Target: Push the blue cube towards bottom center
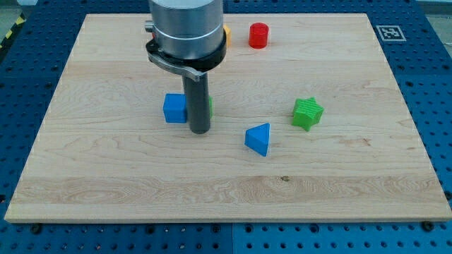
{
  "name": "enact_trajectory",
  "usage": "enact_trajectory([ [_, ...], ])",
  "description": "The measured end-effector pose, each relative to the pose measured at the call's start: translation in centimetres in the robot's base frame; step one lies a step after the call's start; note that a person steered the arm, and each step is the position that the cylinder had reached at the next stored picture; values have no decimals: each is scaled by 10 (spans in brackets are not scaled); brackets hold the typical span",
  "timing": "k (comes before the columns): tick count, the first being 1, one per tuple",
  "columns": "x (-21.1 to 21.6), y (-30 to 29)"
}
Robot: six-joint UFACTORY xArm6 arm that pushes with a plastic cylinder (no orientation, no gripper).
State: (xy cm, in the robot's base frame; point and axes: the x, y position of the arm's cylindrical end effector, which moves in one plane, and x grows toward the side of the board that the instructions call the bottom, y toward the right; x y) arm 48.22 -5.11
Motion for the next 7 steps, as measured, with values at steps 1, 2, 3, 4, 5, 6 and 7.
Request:
enact_trajectory([
  [1, -11, -17],
  [2, -25, -17],
  [3, -36, -15],
  [4, -45, -9],
  [5, -59, -9],
  [6, -70, -28],
  [7, -71, -71],
])
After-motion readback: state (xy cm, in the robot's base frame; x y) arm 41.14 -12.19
